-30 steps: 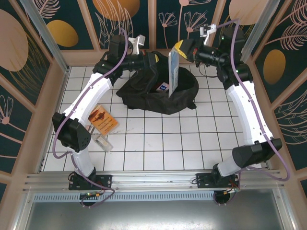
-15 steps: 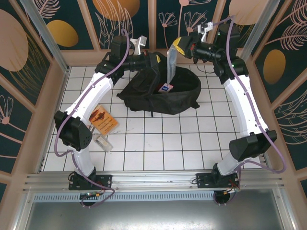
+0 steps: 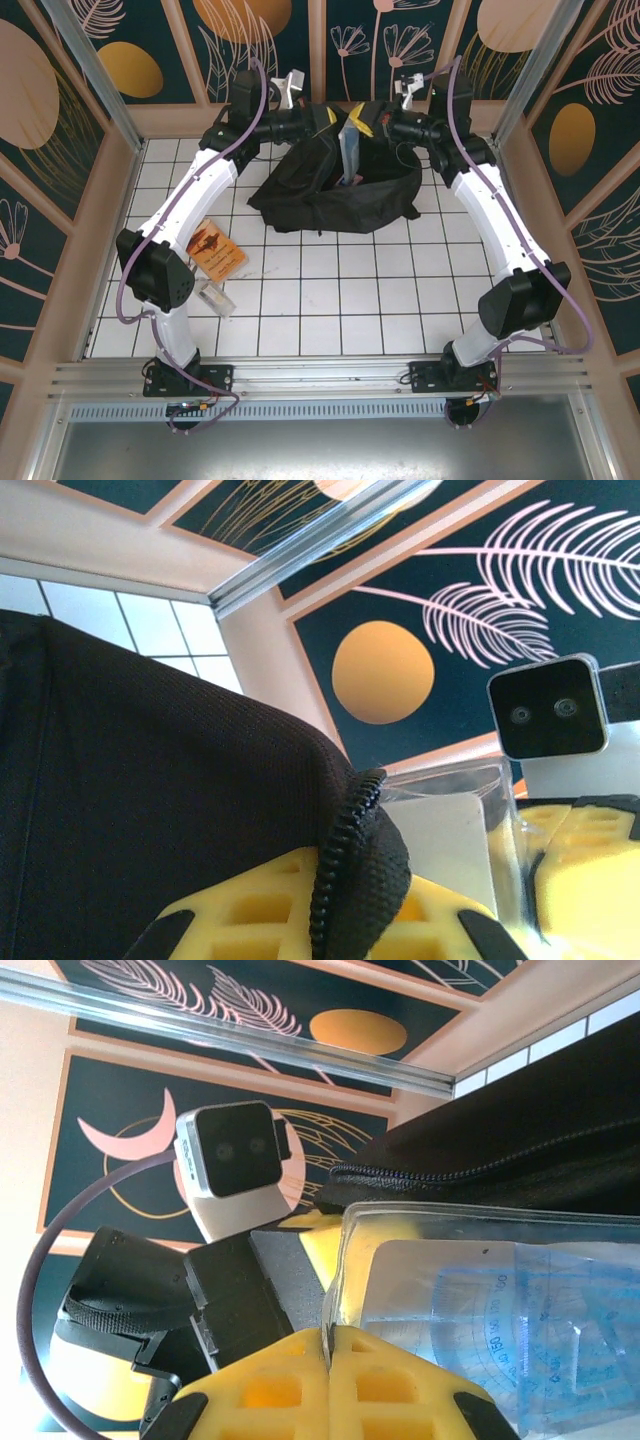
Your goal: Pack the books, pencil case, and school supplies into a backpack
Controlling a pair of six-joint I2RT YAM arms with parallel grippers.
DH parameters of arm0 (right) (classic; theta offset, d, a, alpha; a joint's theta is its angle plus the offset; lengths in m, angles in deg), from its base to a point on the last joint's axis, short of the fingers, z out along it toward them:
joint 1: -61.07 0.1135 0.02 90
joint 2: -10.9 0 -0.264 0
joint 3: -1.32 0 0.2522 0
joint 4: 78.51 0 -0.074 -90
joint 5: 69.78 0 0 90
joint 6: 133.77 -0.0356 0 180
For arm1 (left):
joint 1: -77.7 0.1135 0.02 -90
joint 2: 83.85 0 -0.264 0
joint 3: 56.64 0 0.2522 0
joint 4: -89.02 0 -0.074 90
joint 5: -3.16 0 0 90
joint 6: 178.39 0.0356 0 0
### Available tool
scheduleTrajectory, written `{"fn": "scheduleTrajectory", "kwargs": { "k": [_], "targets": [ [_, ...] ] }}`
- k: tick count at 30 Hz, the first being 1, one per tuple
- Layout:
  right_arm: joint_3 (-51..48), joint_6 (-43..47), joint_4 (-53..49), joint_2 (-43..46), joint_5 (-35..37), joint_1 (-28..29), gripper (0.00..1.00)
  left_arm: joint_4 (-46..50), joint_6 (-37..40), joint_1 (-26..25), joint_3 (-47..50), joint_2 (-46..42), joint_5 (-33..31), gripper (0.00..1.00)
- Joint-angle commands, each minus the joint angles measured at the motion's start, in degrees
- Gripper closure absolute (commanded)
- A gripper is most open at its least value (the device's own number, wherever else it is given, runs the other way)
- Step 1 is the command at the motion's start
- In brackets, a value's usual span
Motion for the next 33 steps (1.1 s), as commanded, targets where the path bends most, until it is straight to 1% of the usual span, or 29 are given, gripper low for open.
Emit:
{"fn": "scheduleTrajectory", "kwargs": {
  "k": [1, 5, 9, 12, 15, 19, 24, 25, 27, 28, 29, 30, 33],
  "targets": [
    [-1.6, 0.2, 4.6, 0.9, 0.6, 0.7, 1.0, -8.6, -3.0, 0.6, -3.8, -1.0, 2.6, 1.0],
    [-2.1, 1.4, 4.1, -0.2, 0.8, 1.6, 1.0, -9.7, -4.3, 1.2, -3.0, -1.6, 2.9, 1.0],
    [-4.7, 5.7, 0.0, 0.5, 2.5, 1.7, 1.0, -11.1, -5.2, 2.3, -1.3, -3.1, 2.7, 1.0],
    [-5.2, 11.8, -9.9, 0.3, 6.3, 1.4, 1.0, -11.3, -5.2, 3.1, -0.4, -4.1, 2.6, 1.0],
    [-5.8, 13.7, -14.9, -0.2, 8.2, 1.3, 1.0, -11.6, -5.0, 3.3, 0.3, -4.4, 2.6, 1.0],
    [-3.6, 14.9, -20.0, -2.6, 12.2, 1.6, 1.0, -13.2, -5.4, 3.3, 2.1, -4.5, 3.6, 1.0],
    [3.8, 17.0, -27.1, -10.4, 15.7, 3.4, 1.0, -14.2, -5.0, 3.3, 4.4, -5.2, 4.6, 1.0],
    [5.1, 17.3, -27.6, -11.7, 15.7, 4.1, 0.99, -14.2, -4.9, 3.3, 4.7, -5.3, 4.8, 1.0],
    [8.5, 18.0, -29.0, -14.5, 15.9, 5.9, 0.79, -14.3, -4.6, 3.3, 5.3, -5.5, 5.1, 1.0],
    [10.5, 18.3, -29.9, -15.9, 16.0, 6.7, 0.73, -14.3, -4.5, 3.3, 5.7, -5.6, 5.5, 1.0],
    [12.1, 18.6, -30.8, -16.8, 16.5, 7.1, 0.7, -14.1, -4.1, 3.3, 5.9, -5.7, 5.6, 1.0],
    [14.4, 19.1, -32.3, -17.5, 18.0, 7.7, 0.63, -13.4, -3.5, 3.3, 5.9, -5.8, 5.4, 1.0],
    [16.3, 19.6, -34.4, -16.2, 22.6, 7.2, 0.51, -11.5, -1.4, 3.3, 5.9, -5.9, 4.8, 1.0]
  ]
}}
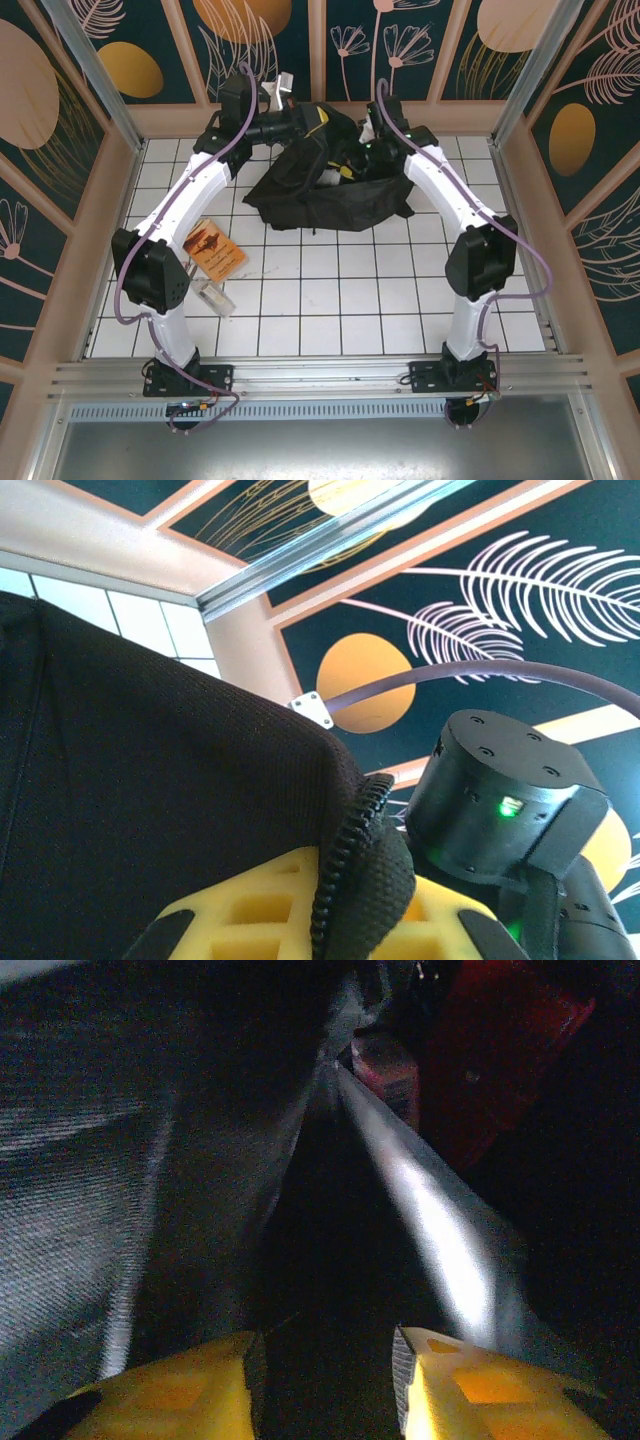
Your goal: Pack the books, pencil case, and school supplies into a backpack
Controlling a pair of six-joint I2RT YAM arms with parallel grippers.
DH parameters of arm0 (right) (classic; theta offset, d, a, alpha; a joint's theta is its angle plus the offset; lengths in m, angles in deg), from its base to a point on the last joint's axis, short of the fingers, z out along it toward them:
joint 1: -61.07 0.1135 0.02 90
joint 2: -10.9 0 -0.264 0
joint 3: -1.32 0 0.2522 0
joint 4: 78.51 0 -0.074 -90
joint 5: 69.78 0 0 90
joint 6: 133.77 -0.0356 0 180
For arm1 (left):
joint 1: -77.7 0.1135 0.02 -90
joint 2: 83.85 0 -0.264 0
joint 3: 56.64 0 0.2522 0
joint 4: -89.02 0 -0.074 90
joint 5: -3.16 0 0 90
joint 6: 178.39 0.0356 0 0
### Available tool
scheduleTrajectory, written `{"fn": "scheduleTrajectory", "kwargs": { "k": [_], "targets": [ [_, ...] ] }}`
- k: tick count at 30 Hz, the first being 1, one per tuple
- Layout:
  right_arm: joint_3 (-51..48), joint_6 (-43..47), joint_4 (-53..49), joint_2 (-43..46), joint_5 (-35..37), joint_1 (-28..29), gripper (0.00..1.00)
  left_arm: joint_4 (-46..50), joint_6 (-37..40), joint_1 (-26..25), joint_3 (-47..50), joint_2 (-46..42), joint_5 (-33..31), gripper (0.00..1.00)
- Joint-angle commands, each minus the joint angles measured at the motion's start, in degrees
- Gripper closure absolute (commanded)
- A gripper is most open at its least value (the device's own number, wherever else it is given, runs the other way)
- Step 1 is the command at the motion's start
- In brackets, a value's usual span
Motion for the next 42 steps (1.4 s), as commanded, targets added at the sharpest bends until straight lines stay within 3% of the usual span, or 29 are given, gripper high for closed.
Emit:
{"fn": "scheduleTrajectory", "kwargs": {
  "k": [1, 4, 12, 15, 19, 24, 26, 29, 36, 42],
  "targets": [
    [3.4, 2.1, -4.6, 3.4, 6.2, -0.9, 0.46, -3.3, 3.5, 0.4, -0.7, -4.2, 1.3, 1.0],
    [0.2, 2.9, -4.8, 7.5, 8.3, -2.6, 0.39, -1.8, 5.2, 0.4, -0.3, -4.2, 0.8, 1.0],
    [-8.1, 7.4, -4.2, 16.5, 10.3, -3.6, 0.37, -0.4, 7.8, 0.4, 0.5, -3.8, -0.1, 1.0],
    [-9.8, 10.5, -3.2, 20.1, 14.2, -2.8, 0.37, 1.6, 10.0, 0.4, 0.6, -3.8, -1.6, 1.0],
    [-19.1, 18.7, 4.8, 27.8, 19.2, 0.7, 0.39, 6.1, 15.2, 0.4, -1.3, -3.1, -6.6, 1.0],
    [-33.1, 23.2, 17.4, 37.1, 23.0, 7.0, 0.38, 15.2, 22.2, 0.7, -11.0, 2.5, -15.0, 1.0],
    [-34.1, 23.8, 18.0, 36.9, 24.6, 10.2, 0.38, 16.2, 22.4, 1.9, -13.2, 4.3, -18.7, 1.0],
    [-35.5, 24.4, 19.1, 36.2, 25.9, 14.1, 0.38, 14.3, 20.5, 4.4, -14.6, 6.5, -18.5, 1.0],
    [-41.4, 24.3, 27.5, 28.7, 22.6, 22.2, 0.37, 18.0, 22.3, 9.9, -18.9, 10.8, -24.7, 1.0],
    [-35.7, 23.3, 32.3, 11.3, 18.2, 28.0, 0.39, 11.8, 21.0, 14.8, -2.5, 3.5, -26.1, 1.0]
  ]
}}
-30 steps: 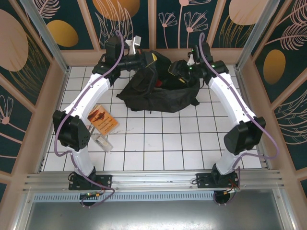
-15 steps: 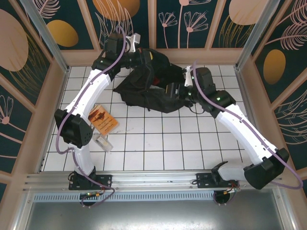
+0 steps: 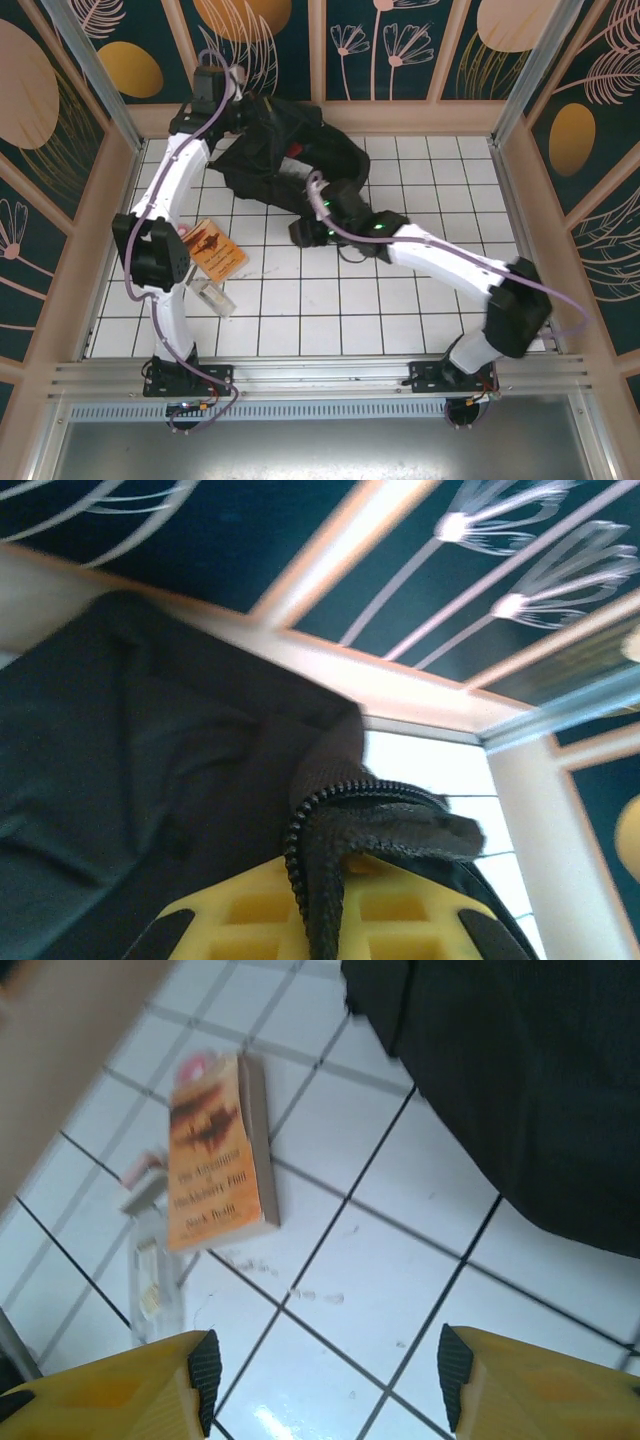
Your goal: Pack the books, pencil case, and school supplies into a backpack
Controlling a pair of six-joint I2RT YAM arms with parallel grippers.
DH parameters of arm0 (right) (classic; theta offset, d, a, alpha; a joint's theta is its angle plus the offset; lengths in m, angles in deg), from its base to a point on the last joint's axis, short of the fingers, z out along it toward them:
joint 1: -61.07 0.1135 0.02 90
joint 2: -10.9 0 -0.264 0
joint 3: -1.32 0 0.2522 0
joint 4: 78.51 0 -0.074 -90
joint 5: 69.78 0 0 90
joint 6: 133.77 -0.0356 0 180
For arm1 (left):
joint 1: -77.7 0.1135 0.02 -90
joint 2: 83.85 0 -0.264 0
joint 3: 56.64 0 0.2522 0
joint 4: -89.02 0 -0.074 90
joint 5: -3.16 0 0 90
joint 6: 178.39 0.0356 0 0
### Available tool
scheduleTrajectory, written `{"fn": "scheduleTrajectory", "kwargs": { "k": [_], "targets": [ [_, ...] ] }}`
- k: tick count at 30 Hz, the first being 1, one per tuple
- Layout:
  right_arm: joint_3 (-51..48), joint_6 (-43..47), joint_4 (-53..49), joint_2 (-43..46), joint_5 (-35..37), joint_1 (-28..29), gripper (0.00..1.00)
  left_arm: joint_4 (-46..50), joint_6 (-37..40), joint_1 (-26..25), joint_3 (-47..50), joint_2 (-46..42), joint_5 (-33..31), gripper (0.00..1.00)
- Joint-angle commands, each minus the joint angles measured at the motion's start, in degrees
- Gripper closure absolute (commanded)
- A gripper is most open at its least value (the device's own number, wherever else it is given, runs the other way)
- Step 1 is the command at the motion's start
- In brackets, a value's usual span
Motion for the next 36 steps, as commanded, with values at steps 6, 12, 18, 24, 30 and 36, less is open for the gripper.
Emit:
{"fn": "scheduleTrajectory", "kwargs": {
  "k": [6, 12, 18, 24, 30, 36],
  "targets": [
    [17.1, -0.9, 3.7, -24.4, -5.0, 5.7, 0.38, -8.4, 2.3, 2.2, 18.4, -9.8, -6.2, 1.0],
    [31.0, -2.0, -0.8, -37.2, -4.1, 7.1, 0.38, -12.6, 1.2, 2.2, 29.4, -13.3, -6.3, 1.0],
    [40.9, -2.6, -4.2, -45.7, -4.8, 7.3, 0.38, -16.2, 0.0, 2.2, 32.6, -14.3, -4.6, 1.0],
    [48.1, -0.8, -9.8, -50.9, -3.2, 8.9, 0.45, -18.0, -1.5, 2.2, 33.0, -13.5, -1.4, 1.0],
    [48.8, -0.1, -12.4, -51.2, 3.2, 9.6, 0.52, -19.4, -3.1, 2.2, 33.5, -13.2, 1.4, 1.0],
    [51.5, 1.3, -15.4, -51.0, 8.5, 10.8, 0.54, -19.6, -3.7, 2.2, 32.8, -13.5, 2.8, 1.0]
  ]
}}
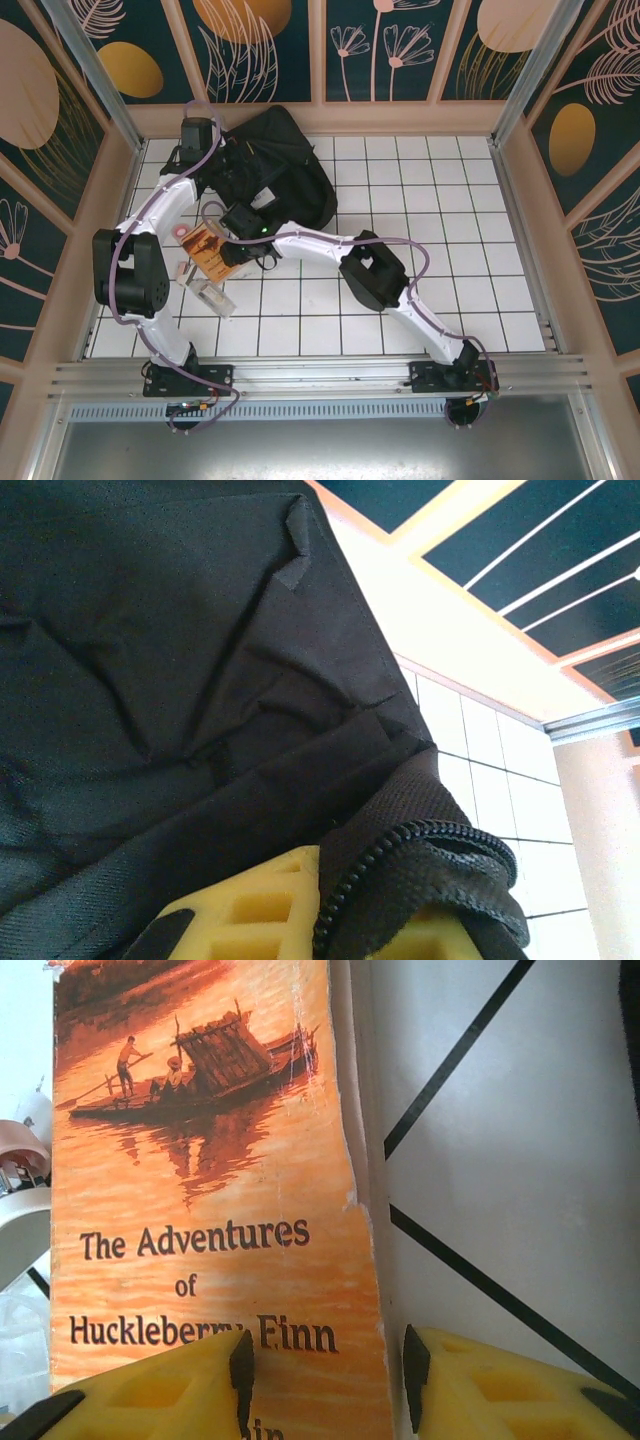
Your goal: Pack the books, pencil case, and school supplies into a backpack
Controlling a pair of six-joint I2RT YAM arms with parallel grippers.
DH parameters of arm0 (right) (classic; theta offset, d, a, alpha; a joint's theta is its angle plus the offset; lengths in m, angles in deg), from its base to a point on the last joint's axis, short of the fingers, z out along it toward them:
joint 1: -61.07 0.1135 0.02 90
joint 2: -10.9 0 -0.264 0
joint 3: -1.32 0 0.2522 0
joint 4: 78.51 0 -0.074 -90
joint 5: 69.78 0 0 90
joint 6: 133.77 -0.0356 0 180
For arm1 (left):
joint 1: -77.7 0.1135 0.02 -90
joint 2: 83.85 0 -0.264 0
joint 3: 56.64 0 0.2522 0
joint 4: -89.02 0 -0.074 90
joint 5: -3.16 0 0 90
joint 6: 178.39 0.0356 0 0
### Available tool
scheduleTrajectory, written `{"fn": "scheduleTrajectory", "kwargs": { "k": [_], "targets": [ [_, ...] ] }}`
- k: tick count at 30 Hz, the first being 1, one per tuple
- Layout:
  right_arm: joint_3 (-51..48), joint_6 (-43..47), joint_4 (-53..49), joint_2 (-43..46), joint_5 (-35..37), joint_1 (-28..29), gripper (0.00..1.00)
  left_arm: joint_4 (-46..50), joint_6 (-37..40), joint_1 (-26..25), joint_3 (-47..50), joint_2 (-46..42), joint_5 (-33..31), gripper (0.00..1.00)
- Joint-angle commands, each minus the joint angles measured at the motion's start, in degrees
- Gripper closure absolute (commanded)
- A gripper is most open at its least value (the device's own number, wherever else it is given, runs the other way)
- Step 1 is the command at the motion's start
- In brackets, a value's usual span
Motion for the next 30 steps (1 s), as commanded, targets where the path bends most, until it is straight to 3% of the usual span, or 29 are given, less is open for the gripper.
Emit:
{"fn": "scheduleTrajectory", "kwargs": {
  "k": [1, 7, 15, 21, 26, 30],
  "targets": [
    [2.8, 1.8, -4.8, -0.8, 4.1, 0.9, 0.54, -2.2, -1.2, -0.1, -0.4, -0.6, 2.6, 1.0],
    [2.8, -0.1, -3.1, 0.5, -1.8, 0.9, 0.54, -2.2, -1.2, -0.1, -0.4, -1.2, 2.9, 1.0],
    [-4.4, -4.1, 4.9, 5.0, -10.8, 0.1, 0.6, -2.2, -1.3, -0.1, -0.3, -1.4, 3.0, 1.0],
    [-10.9, -10.1, 12.5, 6.8, -18.5, -2.7, 0.72, -2.2, -1.4, -0.1, -0.2, -1.4, 3.2, 1.0],
    [-5.4, -10.0, 7.6, 1.9, -18.3, -2.9, 0.86, -2.3, -1.5, -0.1, -0.2, -1.3, 3.4, 1.0],
    [-3.6, -10.1, 5.8, -0.3, -18.0, -2.7, 0.89, -2.5, -1.7, -0.1, 0.0, -1.4, 3.6, 1.0]
  ]
}}
